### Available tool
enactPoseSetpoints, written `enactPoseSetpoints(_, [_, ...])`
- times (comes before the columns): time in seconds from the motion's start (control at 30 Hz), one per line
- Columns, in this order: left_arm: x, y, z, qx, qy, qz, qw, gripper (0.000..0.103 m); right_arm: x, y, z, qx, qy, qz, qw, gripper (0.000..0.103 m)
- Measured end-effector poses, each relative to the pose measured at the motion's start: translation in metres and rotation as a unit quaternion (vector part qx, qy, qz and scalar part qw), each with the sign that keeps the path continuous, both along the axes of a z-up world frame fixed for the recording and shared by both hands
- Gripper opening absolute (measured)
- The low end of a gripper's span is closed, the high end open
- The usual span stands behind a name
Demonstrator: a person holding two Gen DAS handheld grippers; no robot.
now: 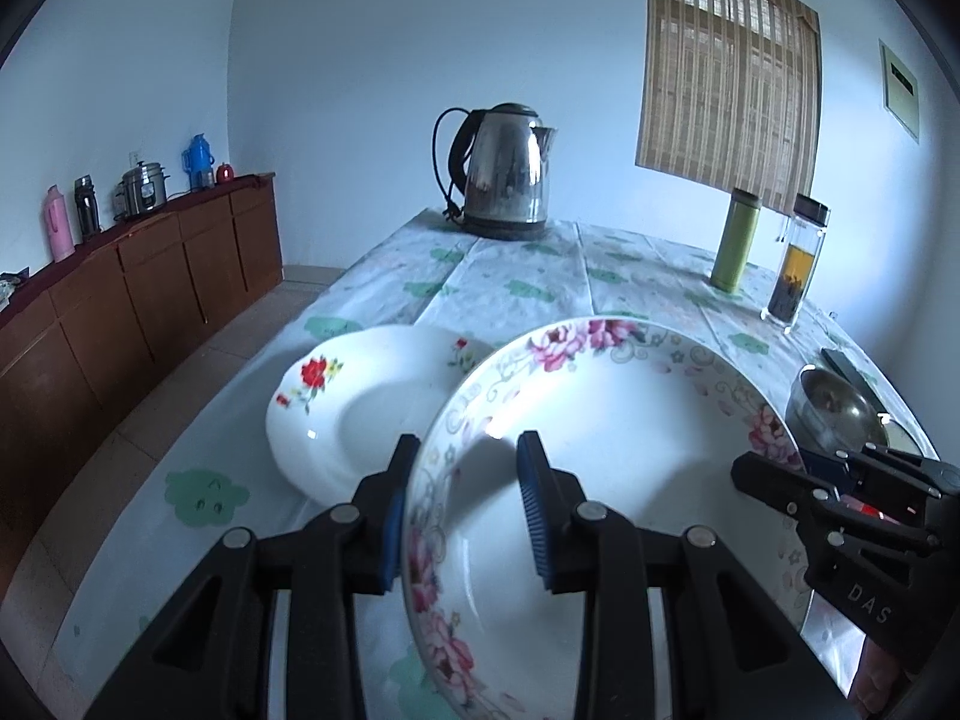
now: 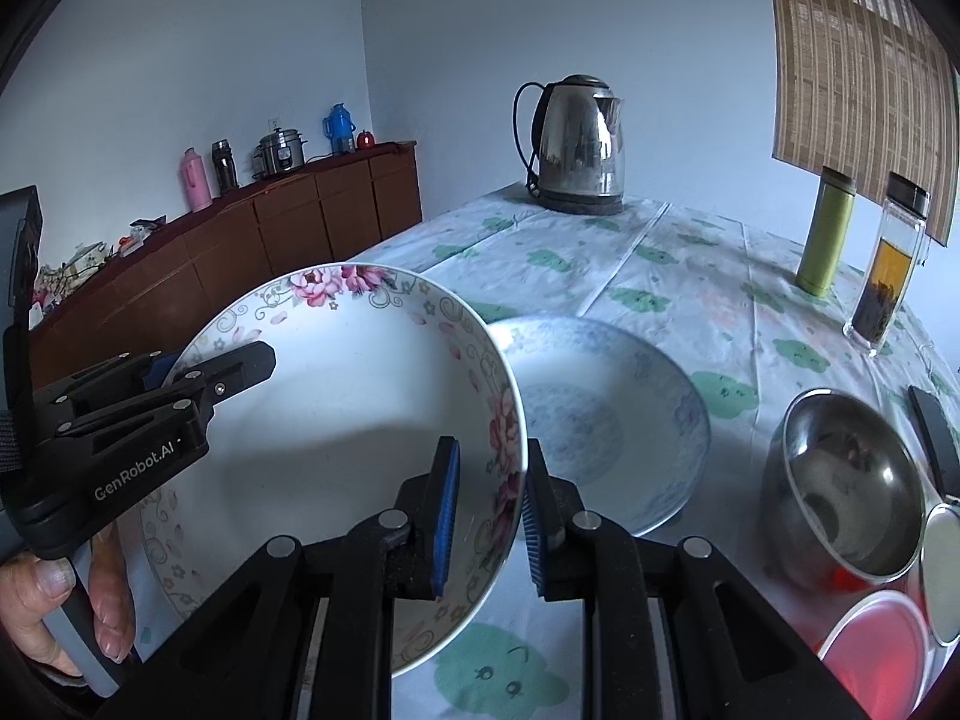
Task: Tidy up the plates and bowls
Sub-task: 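Lift the pink-rimmed bowl with both grippers over the blue-patterned plate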
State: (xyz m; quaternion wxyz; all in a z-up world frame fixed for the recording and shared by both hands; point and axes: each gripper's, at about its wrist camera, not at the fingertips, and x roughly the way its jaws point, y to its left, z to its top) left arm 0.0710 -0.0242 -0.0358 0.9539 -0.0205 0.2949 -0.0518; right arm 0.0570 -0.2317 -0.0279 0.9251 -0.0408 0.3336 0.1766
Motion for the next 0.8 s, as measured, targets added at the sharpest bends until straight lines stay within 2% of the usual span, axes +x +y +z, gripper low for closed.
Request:
enactPoseSetpoints(0.37, [0.023, -0.013, 0.012, 0.007, -0.009, -0.007, 0.9999, 0.031, 0.021, -0.01, 0.008, 0.005, -0.01, -0.012, 1.0, 0.021])
enactPoseSetpoints(0.8, [0.056, -0.036, 0.015, 0.01, -0.004, -0.022, 0.9997, 0.031, 0.047, -0.027, 0.011, 0.012, -0.021, -0.053, 0.998, 0.022])
